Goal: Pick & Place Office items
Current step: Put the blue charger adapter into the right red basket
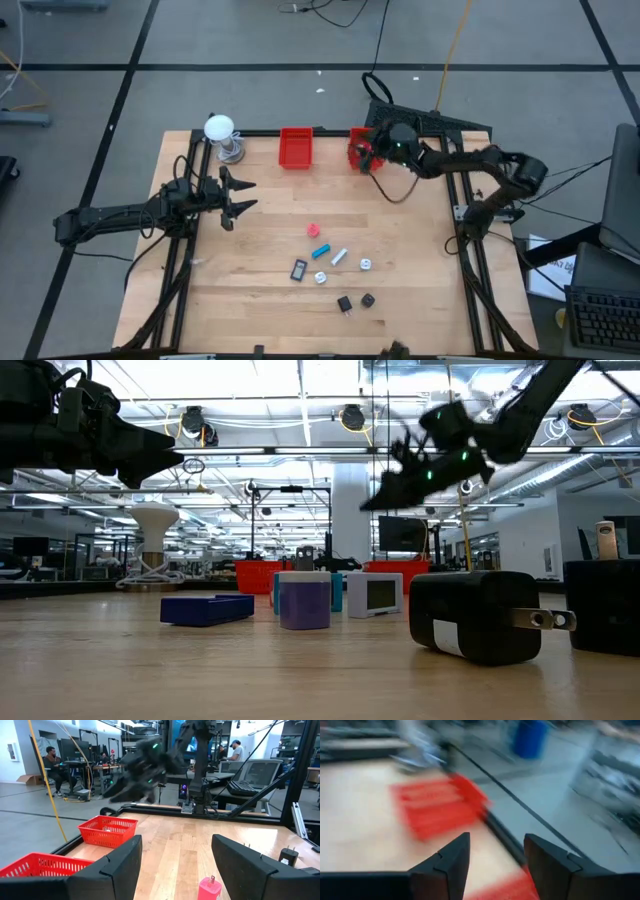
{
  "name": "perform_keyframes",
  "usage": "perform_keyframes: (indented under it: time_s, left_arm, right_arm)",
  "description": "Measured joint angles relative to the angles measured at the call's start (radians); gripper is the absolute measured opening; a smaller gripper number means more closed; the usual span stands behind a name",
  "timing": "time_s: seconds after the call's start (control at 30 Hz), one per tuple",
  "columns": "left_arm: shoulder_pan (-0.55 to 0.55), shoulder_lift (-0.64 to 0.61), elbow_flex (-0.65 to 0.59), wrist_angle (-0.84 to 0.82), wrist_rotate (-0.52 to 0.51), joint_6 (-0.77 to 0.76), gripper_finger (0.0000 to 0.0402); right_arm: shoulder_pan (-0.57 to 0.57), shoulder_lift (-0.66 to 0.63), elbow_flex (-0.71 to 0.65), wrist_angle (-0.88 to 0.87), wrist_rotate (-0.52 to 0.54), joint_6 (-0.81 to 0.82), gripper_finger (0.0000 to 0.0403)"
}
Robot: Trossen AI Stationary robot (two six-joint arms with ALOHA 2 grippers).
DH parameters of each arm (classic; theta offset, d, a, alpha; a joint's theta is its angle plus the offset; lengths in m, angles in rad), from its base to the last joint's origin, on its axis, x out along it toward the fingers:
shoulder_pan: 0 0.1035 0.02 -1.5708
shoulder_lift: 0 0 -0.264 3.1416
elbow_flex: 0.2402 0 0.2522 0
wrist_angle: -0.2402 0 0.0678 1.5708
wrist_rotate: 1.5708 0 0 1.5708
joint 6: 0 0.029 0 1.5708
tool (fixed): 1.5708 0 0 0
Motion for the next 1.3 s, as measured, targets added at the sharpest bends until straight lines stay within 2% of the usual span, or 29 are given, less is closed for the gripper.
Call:
perform_keyframes:
  time_s: [0.13,0.23,0.33,0.47,0.6,0.7,0.8,0.93,1.3]
  left_arm:
    - [0.0,0.0,0.0,0.0,0.0,0.0,0.0244]
    - [0.0,0.0,0.0,0.0,0.0,0.0,0.0244]
    - [0.0,0.0,0.0,0.0,0.0,0.0,0.0244]
    - [0.0,0.0,0.0,0.0,0.0,0.0,0.0244]
    - [0.0,0.0,0.0,0.0,0.0,0.0,0.0244]
    - [0.0,0.0,0.0,0.0,0.0,0.0,0.0244]
    - [0.0,0.0,0.0,0.0,0.0,0.0,0.0244]
    - [0.0,0.0,0.0,0.0,0.0,0.0,0.0244]
    - [0.0,0.0,0.0,0.0,0.0,0.0,0.0244]
  right_arm:
    - [0.189,-0.129,0.0,-0.127,-0.023,-0.078,0.0176]
    - [0.37,-0.203,0.006,-0.251,0.067,-0.11,0.0193]
    - [0.543,-0.23,0.076,-0.474,0.196,-0.077,0.0219]
    - [0.725,-0.202,0.228,-0.796,0.313,0.053,0.0251]
    - [0.839,-0.123,0.366,-1.084,0.294,0.201,0.0267]
    - [0.896,-0.071,0.399,-1.213,0.282,0.243,0.0268]
    - [0.94,-0.018,0.39,-1.262,0.252,0.272,0.026]
    - [0.984,0.051,0.352,-1.245,0.234,0.249,0.0251]
    - [0.993,0.224,0.343,-1.141,0.314,-0.066,0.0249]
